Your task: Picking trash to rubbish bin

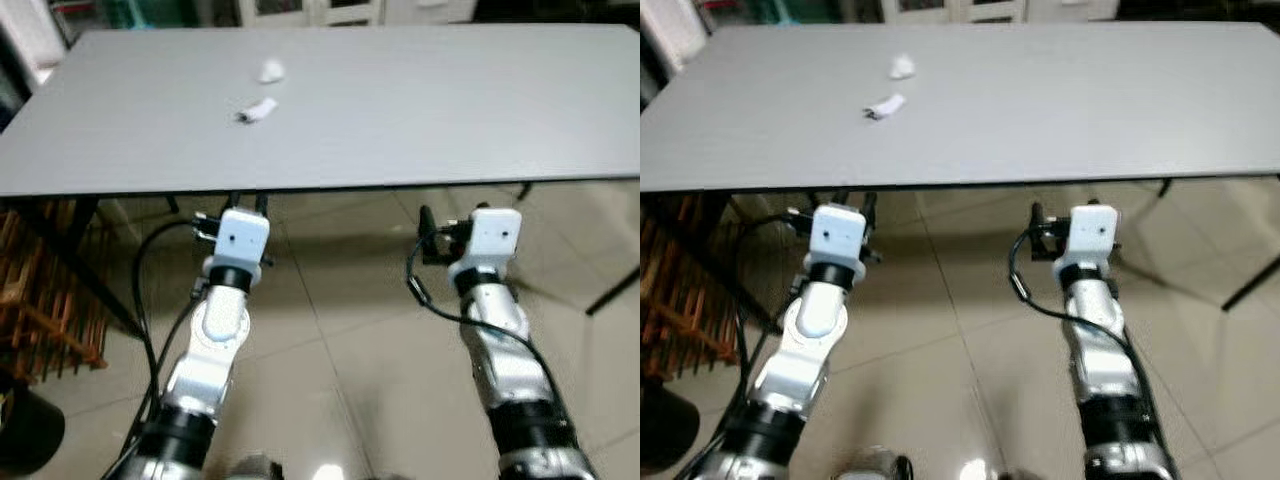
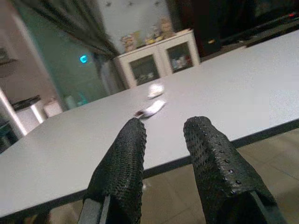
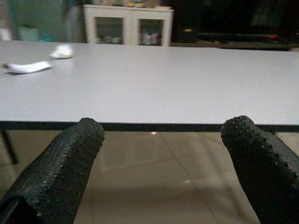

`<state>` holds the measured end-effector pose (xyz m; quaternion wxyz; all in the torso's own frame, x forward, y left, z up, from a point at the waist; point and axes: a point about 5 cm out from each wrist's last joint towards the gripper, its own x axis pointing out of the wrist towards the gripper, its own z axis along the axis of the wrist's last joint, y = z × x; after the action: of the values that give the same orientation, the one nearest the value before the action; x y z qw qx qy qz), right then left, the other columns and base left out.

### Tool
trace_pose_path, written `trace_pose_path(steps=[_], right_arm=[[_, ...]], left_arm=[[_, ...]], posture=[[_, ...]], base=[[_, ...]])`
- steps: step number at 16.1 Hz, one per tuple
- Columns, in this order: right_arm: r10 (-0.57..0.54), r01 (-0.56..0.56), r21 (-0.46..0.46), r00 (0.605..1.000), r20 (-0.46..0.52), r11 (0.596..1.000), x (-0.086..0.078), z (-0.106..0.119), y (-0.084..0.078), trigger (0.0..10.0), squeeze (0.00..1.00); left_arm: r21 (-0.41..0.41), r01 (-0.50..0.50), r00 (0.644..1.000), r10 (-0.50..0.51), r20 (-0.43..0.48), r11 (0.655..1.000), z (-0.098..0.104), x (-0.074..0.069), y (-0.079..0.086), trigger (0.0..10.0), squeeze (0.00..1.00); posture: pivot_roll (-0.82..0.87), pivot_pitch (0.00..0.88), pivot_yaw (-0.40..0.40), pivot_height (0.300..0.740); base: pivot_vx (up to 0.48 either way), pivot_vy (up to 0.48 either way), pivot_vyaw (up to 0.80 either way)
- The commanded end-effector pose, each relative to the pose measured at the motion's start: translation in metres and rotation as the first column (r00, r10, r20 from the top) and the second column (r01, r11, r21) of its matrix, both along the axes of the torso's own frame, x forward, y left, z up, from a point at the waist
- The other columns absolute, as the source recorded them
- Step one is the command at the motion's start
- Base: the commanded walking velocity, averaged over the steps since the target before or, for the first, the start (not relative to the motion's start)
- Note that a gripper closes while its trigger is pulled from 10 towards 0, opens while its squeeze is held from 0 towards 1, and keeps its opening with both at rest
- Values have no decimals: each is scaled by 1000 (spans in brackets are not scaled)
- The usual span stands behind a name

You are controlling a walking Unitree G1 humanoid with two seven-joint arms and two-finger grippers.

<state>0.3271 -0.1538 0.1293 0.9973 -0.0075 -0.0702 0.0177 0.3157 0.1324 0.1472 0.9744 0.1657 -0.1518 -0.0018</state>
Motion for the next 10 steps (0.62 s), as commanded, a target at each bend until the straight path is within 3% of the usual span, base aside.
trace_pose_path(steps=[1, 2, 10], right_arm=[[21, -21, -10, 1000, 2, 1000, 0, 1, 4, 10000, 0], [21, -21, -11, 1000, 2, 1000, 0, 1, 4, 10000, 0], [15, -15, 9, 1000, -3, 1000, 1, 1, 1, 10000, 0]], left_arm=[[0, -19, 1000, 19, -2, 1000, 0, 0, 5, 10000, 0], [0, -19, 1000, 19, -2, 1000, 0, 0, 5, 10000, 0], [-1, -23, 1000, 23, -1, 1000, 1, 1, 4, 10000, 0]], posture=[[13, 149, -3, 740], [13, 150, -3, 740], [14, 157, -7, 740]], base=[[334, 0, 800], [334, 0, 800], [333, 0, 0]])
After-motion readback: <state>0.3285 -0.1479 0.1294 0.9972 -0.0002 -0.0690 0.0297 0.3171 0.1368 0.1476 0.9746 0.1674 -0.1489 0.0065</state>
